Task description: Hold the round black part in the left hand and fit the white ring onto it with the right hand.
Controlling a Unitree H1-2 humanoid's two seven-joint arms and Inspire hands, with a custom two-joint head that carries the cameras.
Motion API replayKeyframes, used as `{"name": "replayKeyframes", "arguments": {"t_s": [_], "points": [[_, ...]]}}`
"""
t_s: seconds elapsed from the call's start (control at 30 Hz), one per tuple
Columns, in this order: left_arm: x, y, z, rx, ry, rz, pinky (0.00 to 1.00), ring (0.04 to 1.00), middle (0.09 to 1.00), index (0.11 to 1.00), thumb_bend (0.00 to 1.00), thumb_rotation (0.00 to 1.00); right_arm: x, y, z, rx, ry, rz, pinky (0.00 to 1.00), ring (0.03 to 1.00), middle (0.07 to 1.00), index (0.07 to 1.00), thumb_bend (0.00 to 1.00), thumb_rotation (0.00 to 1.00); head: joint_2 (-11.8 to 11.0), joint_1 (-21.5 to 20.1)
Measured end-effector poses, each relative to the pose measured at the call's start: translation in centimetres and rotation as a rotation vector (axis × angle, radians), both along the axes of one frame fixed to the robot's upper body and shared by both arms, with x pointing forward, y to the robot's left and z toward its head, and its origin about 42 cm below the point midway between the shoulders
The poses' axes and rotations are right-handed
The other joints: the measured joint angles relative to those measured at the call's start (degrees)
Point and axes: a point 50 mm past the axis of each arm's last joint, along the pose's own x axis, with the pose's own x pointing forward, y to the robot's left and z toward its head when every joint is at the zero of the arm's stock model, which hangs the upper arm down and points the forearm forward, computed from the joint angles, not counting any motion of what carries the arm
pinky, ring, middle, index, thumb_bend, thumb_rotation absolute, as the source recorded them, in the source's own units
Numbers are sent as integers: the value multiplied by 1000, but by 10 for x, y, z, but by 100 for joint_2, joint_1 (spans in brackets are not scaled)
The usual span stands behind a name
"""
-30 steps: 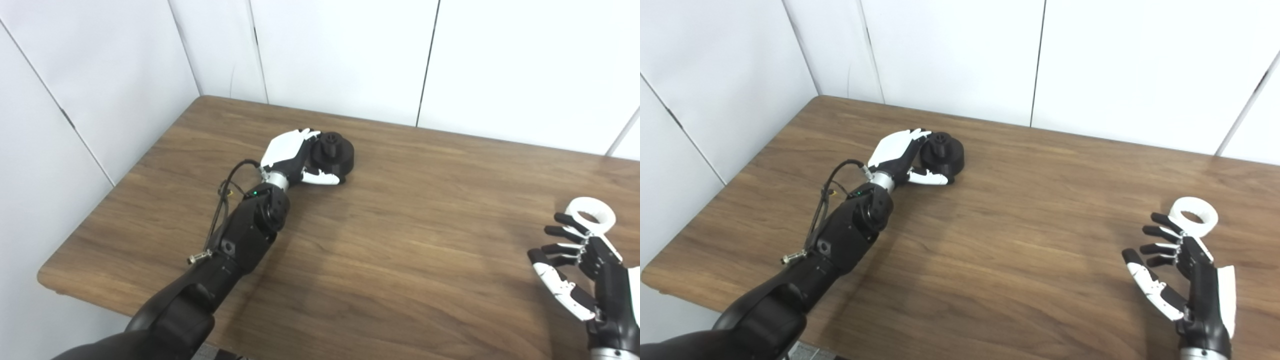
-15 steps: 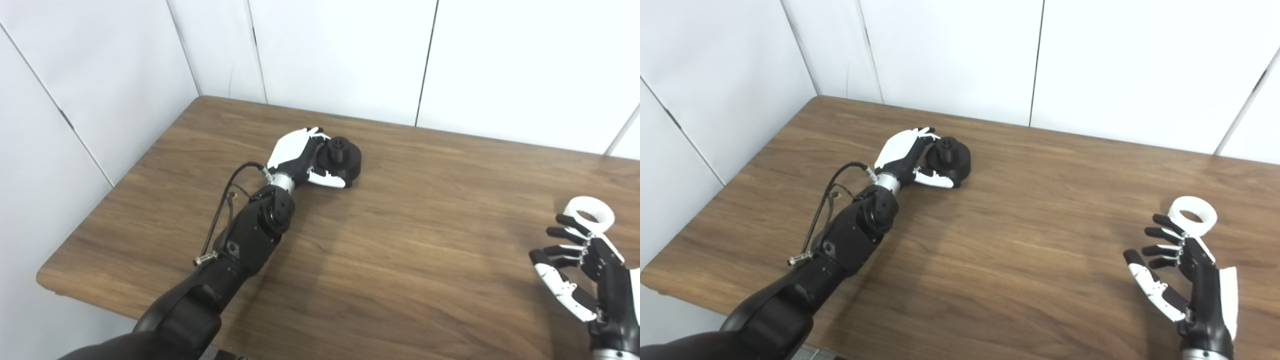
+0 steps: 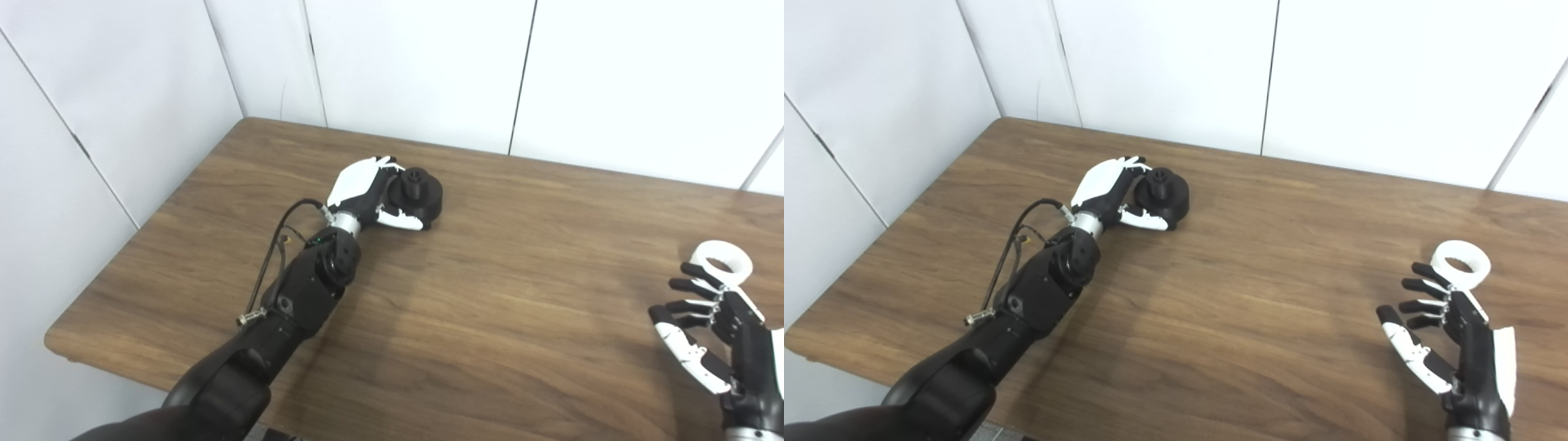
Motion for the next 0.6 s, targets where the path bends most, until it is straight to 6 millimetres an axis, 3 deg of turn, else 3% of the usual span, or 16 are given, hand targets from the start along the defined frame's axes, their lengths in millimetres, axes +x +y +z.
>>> {"name": "replayKeyframes", "arguments": {"t_s": [0.4,0.6], "points": [[-14,-7,-6,-50,-18,-74,892,993,947,664,830,278,0,0,0,-1,-1,0,472,584,688,744,565,360,0,-26],[-32,-16,-9,-76,-28,-147,866,986,950,674,828,298,0,0,0,-3,-1,0,473,582,686,743,564,367,9,-61]]}}
